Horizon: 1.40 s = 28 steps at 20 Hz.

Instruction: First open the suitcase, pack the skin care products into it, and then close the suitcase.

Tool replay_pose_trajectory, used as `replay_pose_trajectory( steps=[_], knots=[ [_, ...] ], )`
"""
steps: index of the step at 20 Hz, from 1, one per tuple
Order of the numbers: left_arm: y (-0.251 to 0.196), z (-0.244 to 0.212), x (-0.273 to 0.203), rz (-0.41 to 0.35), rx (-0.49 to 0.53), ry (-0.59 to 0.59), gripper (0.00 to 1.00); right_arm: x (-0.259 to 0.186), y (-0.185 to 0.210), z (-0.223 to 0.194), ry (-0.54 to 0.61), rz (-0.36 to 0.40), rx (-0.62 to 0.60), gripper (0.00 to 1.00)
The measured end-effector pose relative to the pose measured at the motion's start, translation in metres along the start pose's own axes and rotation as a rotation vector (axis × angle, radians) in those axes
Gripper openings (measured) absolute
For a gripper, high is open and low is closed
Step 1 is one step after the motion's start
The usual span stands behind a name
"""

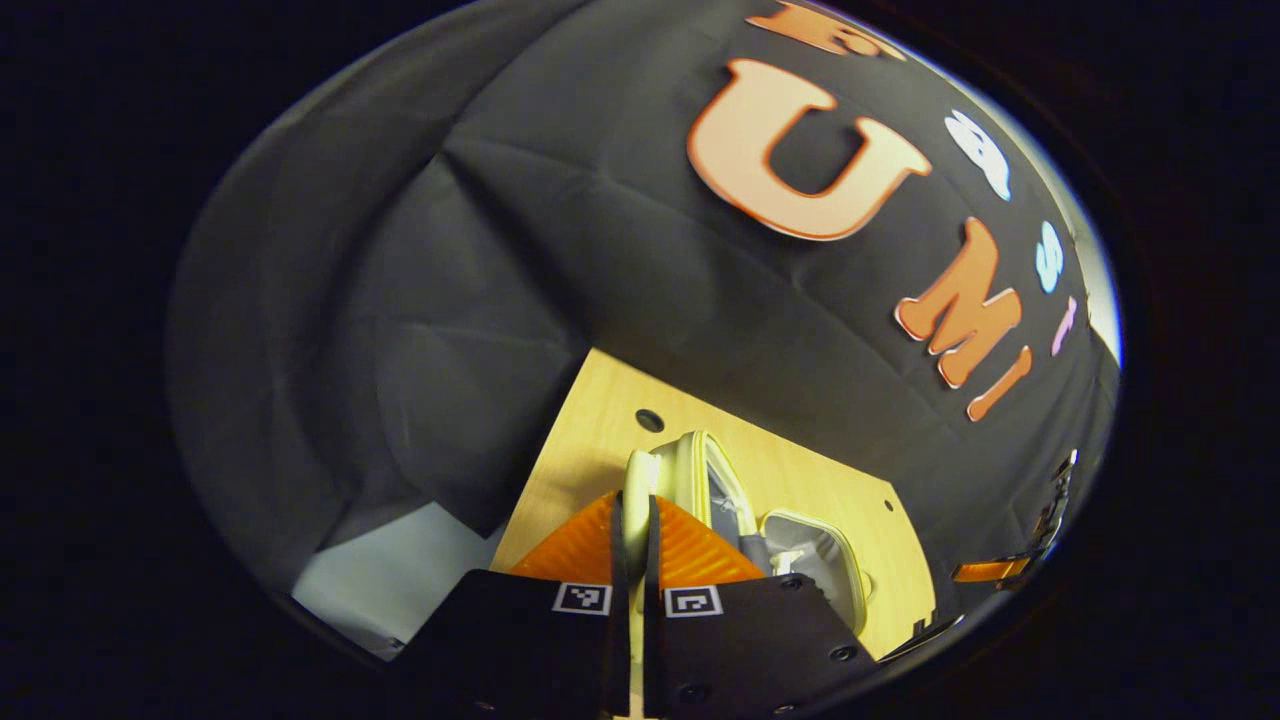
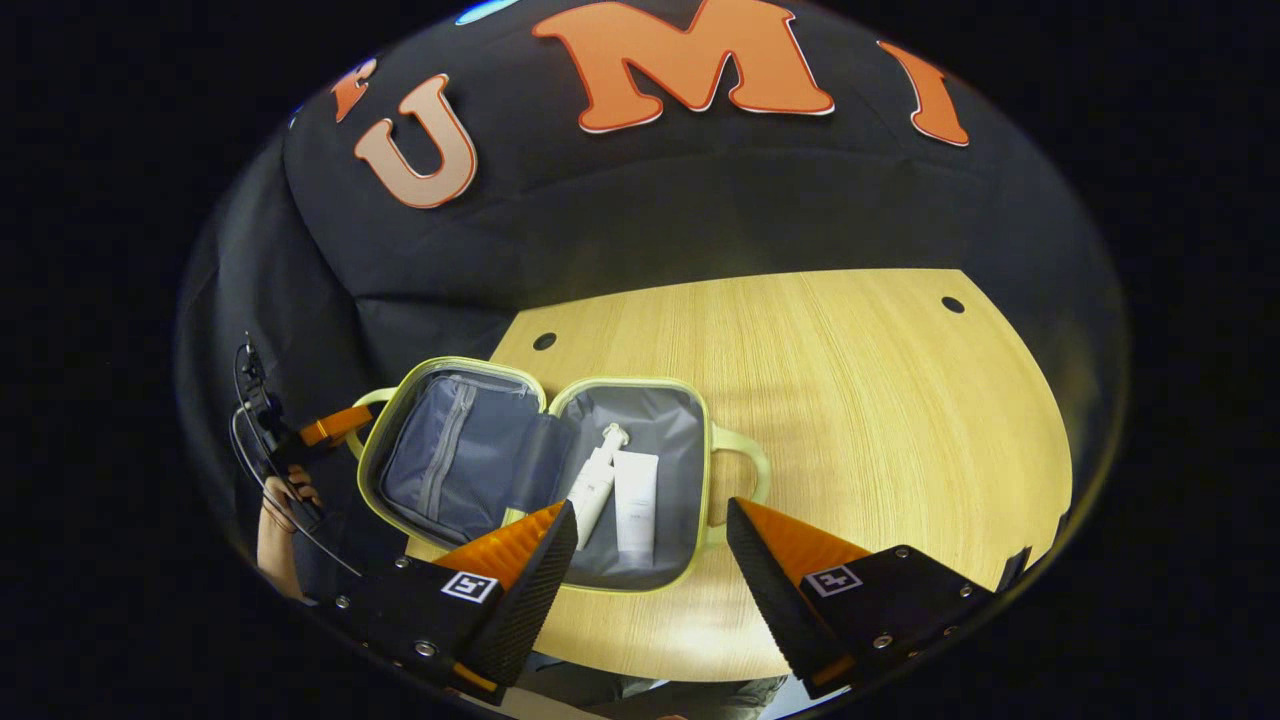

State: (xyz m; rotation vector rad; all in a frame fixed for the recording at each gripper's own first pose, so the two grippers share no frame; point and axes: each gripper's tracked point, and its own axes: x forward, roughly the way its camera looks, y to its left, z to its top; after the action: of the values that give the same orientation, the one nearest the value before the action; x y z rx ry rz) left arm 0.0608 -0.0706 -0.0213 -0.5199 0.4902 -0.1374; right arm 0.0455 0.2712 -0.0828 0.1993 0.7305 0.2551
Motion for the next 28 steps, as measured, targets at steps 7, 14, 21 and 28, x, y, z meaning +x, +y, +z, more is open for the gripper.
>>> replay_pose_trajectory(
  steps=[7, 14, 21, 28],
  knots=[
    [-0.135, 0.024, -0.029, 0.044, 0.236, -0.028, 0.05, -0.019, -0.055, 0.043, -0.115, 0.032, -0.029, 0.96],
    [-0.258, -0.006, -0.025, 0.11, 0.381, -0.062, 0.05, -0.064, -0.147, 0.074, -0.243, 0.008, -0.149, 0.96],
    [-0.368, -0.085, 0.022, 0.126, 0.562, -0.005, 0.05, -0.098, -0.232, 0.064, -0.27, -0.02, -0.195, 0.96],
    [-0.427, -0.205, 0.087, 0.105, 0.655, 0.142, 0.05, -0.105, -0.294, 0.037, -0.274, -0.064, -0.134, 0.95]
  ],
)
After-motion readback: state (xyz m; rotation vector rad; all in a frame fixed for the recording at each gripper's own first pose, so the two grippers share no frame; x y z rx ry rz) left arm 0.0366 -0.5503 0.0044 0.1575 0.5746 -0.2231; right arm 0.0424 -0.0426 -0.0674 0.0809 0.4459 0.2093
